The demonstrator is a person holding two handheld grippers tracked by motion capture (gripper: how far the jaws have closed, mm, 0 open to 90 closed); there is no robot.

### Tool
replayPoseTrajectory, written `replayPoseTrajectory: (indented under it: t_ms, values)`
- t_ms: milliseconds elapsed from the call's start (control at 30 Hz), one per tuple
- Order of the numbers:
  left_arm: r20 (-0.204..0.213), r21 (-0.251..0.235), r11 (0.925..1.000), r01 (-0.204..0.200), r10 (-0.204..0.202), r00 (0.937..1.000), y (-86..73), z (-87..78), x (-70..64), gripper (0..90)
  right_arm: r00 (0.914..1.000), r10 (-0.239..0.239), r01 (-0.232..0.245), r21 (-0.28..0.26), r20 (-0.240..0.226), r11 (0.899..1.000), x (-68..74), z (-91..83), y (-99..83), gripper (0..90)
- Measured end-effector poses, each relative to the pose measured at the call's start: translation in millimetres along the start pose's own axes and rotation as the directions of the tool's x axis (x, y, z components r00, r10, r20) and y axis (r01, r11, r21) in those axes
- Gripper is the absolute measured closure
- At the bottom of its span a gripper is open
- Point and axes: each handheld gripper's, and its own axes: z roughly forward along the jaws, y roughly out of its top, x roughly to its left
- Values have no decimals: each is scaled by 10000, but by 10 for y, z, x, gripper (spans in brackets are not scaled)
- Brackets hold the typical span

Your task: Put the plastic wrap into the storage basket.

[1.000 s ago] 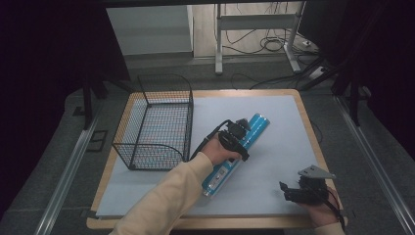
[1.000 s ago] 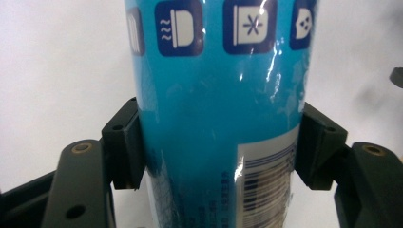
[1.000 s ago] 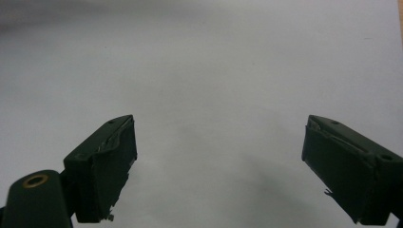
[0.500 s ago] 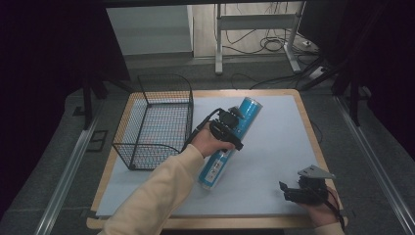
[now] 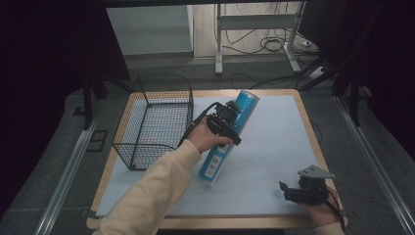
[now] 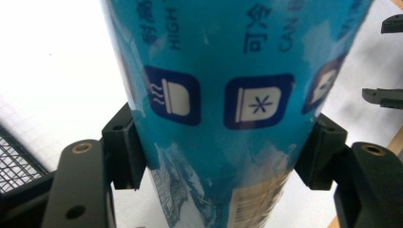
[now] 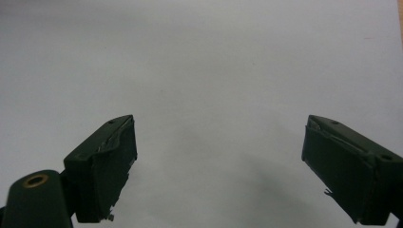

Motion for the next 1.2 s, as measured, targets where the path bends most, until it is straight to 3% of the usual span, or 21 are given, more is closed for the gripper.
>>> replayPoseTrajectory:
  t_ms: [500, 933, 1200]
  values:
    - [-290, -233, 9996, -161, 154, 9995, 147, -218, 13, 317, 10000, 37, -37, 2, -6, 10000, -9, 3, -4, 114]
    - [-591, -69, 9999, -127, 122, 9982, 307, -354, 152, 317, 10000, 59, -59, 45, -36, 10000, -13, -1, -3, 114]
    - [-871, -193, 9997, -173, 156, 9961, 443, -523, 232, 317, 10000, 72, -72, 46, -2, 10000, -25, -2, -7, 114]
